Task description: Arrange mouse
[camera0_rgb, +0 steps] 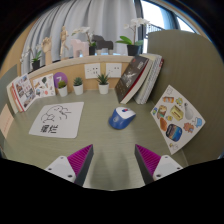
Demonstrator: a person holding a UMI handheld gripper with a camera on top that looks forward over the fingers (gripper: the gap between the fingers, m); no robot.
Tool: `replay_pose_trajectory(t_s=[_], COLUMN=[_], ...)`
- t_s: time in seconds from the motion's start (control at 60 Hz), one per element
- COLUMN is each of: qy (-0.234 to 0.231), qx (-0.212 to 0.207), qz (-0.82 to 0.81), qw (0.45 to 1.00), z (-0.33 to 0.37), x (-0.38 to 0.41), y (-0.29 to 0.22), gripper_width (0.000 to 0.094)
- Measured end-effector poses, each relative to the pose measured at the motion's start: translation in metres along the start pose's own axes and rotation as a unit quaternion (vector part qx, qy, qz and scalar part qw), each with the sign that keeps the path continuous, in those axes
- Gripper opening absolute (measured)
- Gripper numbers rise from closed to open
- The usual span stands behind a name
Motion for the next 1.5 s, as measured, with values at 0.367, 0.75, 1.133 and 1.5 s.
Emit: replay_pose_trajectory(t_s=[0.367,0.75,1.133,1.5], qy=[-0.026,-0.071,-0.06,-0.027], qx=[0.034,0.051,0.072,0.009], qz=[0.011,0.044,0.04,-0.006], qw=[0.999,0.995,0.995,1.0], z=[-0.126,-0.168,-0.165,-0.098], x=[-0.029,-0.011,-0.007,0.0], y=[-0.067,-0.096,-0.096,-0.201], gripper_width=[0.0837,0.0607,0.035,0.0349])
Point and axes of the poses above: the point between the fingertips, and its own axes, seen from behind it with the camera up: x to the left, y down, z backward, against the way the camera looks, the point moved 9 cm from there along z, backward, against the way the camera looks, and after that the axes turned 3 degrees about z, right-handed, at the moved point
